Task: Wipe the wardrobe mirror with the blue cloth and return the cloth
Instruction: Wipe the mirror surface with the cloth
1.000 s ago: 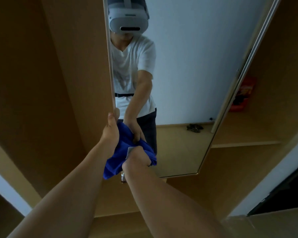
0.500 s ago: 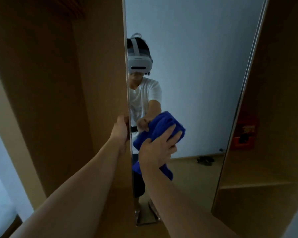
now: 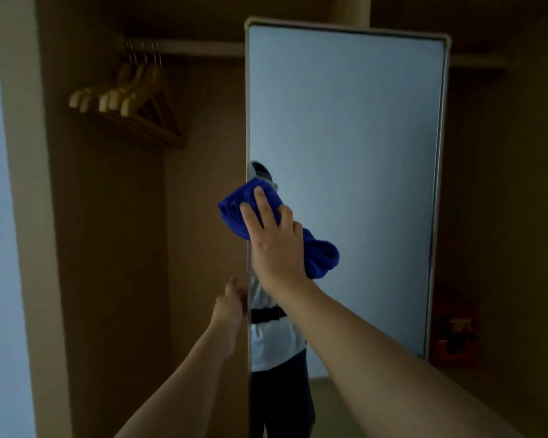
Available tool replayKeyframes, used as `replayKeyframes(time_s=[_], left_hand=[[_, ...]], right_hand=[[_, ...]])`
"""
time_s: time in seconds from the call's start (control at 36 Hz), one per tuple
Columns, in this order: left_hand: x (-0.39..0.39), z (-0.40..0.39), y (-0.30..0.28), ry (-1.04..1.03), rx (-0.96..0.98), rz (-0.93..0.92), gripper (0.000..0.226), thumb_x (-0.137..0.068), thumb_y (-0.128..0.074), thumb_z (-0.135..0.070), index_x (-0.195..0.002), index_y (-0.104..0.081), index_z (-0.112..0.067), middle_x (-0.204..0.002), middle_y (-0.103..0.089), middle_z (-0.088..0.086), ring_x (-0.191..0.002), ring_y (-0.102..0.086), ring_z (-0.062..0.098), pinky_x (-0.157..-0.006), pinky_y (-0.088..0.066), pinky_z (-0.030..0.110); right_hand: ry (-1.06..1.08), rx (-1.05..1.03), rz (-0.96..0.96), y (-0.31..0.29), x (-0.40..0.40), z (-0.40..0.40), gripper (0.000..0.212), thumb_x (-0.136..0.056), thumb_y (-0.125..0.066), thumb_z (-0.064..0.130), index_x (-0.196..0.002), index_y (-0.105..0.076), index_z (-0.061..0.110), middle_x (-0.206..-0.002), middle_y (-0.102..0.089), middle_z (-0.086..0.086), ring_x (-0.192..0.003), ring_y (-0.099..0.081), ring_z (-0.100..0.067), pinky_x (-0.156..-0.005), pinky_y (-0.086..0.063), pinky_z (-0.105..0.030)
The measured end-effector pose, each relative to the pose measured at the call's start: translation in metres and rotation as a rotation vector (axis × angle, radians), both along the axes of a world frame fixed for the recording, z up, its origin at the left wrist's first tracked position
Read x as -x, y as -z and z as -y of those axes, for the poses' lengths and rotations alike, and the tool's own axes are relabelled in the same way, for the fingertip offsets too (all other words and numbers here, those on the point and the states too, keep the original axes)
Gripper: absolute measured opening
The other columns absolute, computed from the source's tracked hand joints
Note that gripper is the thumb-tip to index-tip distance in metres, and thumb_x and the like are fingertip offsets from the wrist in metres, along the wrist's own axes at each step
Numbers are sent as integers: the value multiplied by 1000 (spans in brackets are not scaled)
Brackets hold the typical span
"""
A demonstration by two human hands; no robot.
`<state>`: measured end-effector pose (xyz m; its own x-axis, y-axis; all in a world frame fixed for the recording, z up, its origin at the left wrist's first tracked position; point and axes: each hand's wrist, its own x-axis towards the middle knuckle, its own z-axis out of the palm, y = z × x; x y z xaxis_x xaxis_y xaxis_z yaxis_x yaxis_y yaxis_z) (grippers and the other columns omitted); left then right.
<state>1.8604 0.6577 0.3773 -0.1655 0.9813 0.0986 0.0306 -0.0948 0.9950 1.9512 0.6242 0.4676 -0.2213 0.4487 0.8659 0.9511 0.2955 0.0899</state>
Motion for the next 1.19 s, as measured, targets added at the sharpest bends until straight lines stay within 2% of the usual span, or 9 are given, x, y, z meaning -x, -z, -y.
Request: replayKeyframes(time_s=[0.11, 0.22, 0.36, 0.44, 0.5, 0.58, 0.75, 0.89, 1.19], left_hand=[[2, -6, -5, 4, 52, 40, 67, -96, -21, -58, -100, -66, -8, -70, -56, 8, -66, -52, 21, -63, -39, 32], [-2, -8, -6, 17, 88, 56, 86, -86, -22, -72, -130, -51, -5, -126, -56, 21, -112, -54, 33, -96, -42, 43], [-3, -6, -22, 57, 116, -21, 97, -75, -15, -79, -138, -45, -12, -140, -47, 18, -126, -45, 34, -106, -35, 46], [0, -6, -32, 86, 117, -13, 101, -73, -14, -80, -139, -43, -9, -143, -43, 21, -129, -42, 39, -107, -33, 47], [0, -9, -41, 122, 74, 56, 89, -81, -14, -77, -130, -54, -15, -129, -59, 14, -117, -55, 31, -101, -42, 46], [-4, -17, -63, 209, -61, 209, 69, -88, -16, -70, -101, -66, -24, -80, -74, -6, -73, -69, 7, -63, -48, 27], [-9, -27, -87, 33, -232, 84, 64, -89, -27, -65, -84, -64, -14, -70, -63, 1, -61, -55, 12, -65, -50, 28], [-22, -28, -82, -109, -325, 57, 54, -93, -35, -53, -55, -45, -15, -40, -37, -7, -40, -34, 8, -42, -29, 20], [-22, -25, -79, -118, -410, -8, 62, -94, -33, -48, -89, -66, 5, -64, -54, 20, -54, -43, 15, -51, -33, 25]], right_hand=[[33, -89, 158, -41, -9, -6, 60, -90, -50, 5, -146, -33, 19, -158, -18, -10, -127, -38, -39, -95, -42, -48], [91, -201, 308, -53, -24, -5, 59, -85, -34, 5, -140, -47, 23, -150, -38, -5, -116, -53, -33, -86, -48, -42], [88, -251, 311, -68, -25, -11, 60, -80, -60, 8, -137, -50, 24, -149, -41, -5, -113, -55, -31, -85, -49, -41], [96, -178, 336, -86, -21, -18, 65, -89, -56, 10, -147, -31, 24, -158, -19, -6, -127, -39, -34, -97, -39, -45], [100, -157, 339, -99, -21, -21, 65, -93, -50, 10, -150, -22, 25, -160, -9, -6, -131, -31, -34, -100, -34, -45], [98, -180, 339, -114, -22, -23, 64, -94, -48, 8, -150, -22, 24, -160, -8, -7, -132, -30, -35, -101, -34, -46], [103, -256, 333, -142, -25, -27, 64, -93, -47, 8, -150, -22, 24, -159, -11, -8, -131, -30, -35, -102, -33, -46], [143, -295, 257, -171, -18, -32, 62, -95, -49, 14, -150, -20, 25, -159, -12, -8, -134, -27, -35, -103, -32, -46], [153, -342, 114, -224, -13, -31, 66, -93, -53, 14, -148, -21, 26, -158, -10, -9, -133, -27, -35, -102, -33, -46]])
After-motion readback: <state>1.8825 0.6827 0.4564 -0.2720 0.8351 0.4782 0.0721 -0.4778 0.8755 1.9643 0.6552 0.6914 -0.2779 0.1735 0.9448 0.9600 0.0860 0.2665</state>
